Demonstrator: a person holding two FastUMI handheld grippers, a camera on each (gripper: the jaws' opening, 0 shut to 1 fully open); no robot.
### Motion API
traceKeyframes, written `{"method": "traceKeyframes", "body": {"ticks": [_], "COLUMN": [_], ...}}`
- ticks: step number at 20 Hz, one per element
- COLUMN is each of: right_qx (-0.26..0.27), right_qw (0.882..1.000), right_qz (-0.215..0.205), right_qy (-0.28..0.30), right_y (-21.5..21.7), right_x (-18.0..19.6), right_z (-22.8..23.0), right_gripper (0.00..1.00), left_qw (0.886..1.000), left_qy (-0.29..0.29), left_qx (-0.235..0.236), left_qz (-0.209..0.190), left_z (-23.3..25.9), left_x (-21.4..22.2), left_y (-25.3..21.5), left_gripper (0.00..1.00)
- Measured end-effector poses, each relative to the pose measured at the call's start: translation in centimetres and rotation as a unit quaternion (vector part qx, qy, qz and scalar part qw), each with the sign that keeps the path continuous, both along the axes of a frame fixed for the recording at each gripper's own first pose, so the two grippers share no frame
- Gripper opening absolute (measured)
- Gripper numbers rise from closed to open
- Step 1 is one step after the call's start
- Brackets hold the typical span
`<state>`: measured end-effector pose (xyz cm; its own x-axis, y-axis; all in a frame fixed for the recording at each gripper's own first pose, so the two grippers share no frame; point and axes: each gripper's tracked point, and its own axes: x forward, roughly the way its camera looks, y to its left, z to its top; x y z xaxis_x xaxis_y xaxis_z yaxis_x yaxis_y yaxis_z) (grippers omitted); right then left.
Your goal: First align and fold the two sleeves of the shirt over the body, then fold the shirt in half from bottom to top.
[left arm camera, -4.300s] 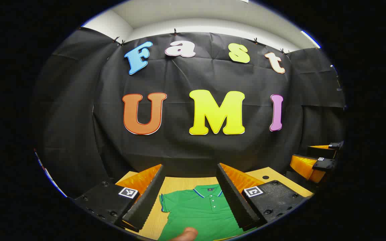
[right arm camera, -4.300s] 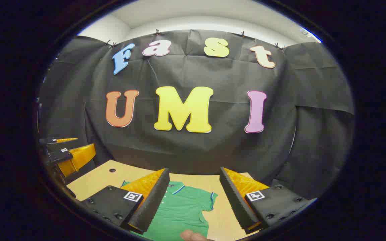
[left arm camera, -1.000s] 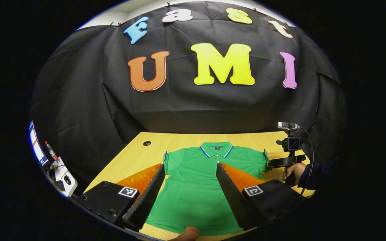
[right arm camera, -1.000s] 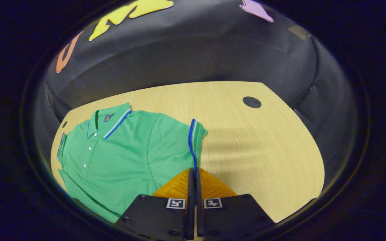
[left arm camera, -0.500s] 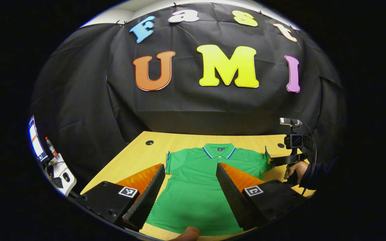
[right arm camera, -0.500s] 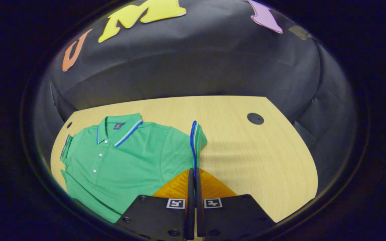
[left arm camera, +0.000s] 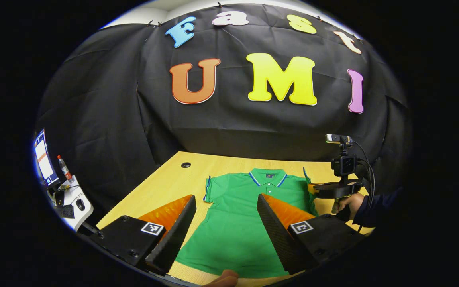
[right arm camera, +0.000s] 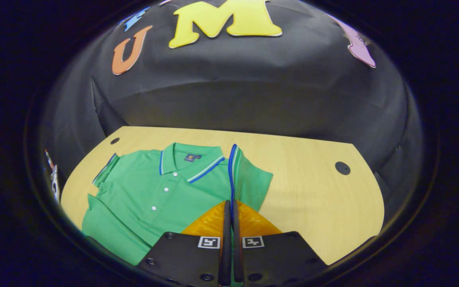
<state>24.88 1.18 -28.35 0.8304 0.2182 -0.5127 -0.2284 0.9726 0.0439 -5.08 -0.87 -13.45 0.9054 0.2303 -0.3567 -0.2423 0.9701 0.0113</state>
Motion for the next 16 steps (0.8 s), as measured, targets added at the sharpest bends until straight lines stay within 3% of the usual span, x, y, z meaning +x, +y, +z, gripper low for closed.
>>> {"method": "traceKeyframes", "body": {"ticks": [12,13,16], "right_qx": [-0.017,-0.01,-0.006], "right_qw": [0.999,0.998,0.999], "right_qz": [0.013,0.019,0.021], "right_qy": [0.05,0.052,0.043], "right_y": [3.6,4.0,3.8], "right_x": [-2.0,-2.4,-4.0], "right_z": [-4.2,-4.1,-1.9], "right_gripper": [0.1,0.16,0.57], "left_qw": [0.999,0.999,0.999], "left_qy": [-0.028,-0.032,-0.037], "left_qx": [-0.027,-0.024,-0.013], "left_qz": [0.006,0.005,0.002], "left_z": [0.8,0.9,1.1], "left_x": [-1.7,-1.5,-1.1], "left_y": [2.4,2.8,4.1], "left_gripper": [0.99,0.99,0.99]}}
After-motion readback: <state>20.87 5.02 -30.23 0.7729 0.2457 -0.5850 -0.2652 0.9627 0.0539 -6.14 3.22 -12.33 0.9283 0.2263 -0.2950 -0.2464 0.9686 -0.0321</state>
